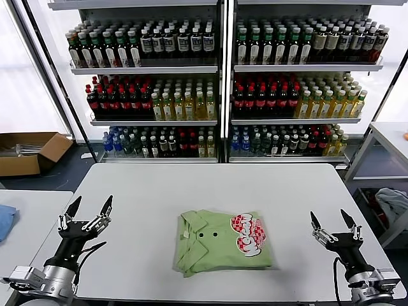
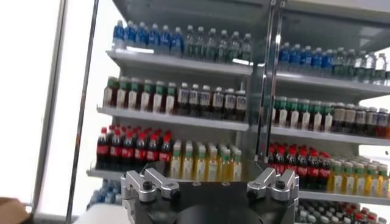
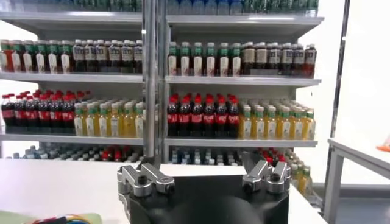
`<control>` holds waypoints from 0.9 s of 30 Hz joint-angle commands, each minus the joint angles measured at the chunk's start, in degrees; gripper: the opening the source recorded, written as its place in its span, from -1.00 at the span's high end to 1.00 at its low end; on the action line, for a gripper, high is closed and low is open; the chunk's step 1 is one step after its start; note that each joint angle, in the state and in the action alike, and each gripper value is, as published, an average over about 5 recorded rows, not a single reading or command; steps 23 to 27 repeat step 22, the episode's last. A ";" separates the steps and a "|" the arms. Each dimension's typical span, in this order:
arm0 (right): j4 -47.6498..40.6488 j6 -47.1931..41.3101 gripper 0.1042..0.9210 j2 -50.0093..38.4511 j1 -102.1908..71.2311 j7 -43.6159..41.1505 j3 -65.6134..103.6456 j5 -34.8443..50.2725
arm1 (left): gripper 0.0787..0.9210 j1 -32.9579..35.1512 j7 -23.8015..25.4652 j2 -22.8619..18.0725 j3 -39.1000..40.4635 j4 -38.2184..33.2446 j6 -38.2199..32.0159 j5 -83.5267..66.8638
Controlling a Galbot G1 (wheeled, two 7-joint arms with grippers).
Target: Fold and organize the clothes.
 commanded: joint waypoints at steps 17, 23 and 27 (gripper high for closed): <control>2.04 1.32 -0.76 1.16 -4.84 -4.39 4.18 -2.47 | -0.77 1.34 8.03 -4.04 -5.66 -0.70 -4.39 4.36; 1.77 1.06 -0.76 1.48 -4.47 -4.79 4.45 -2.21 | -0.77 1.44 7.82 -4.50 -6.22 -0.79 -4.14 4.36; 1.77 1.06 -0.76 1.48 -4.47 -4.79 4.45 -2.21 | -0.77 1.44 7.82 -4.50 -6.22 -0.79 -4.14 4.36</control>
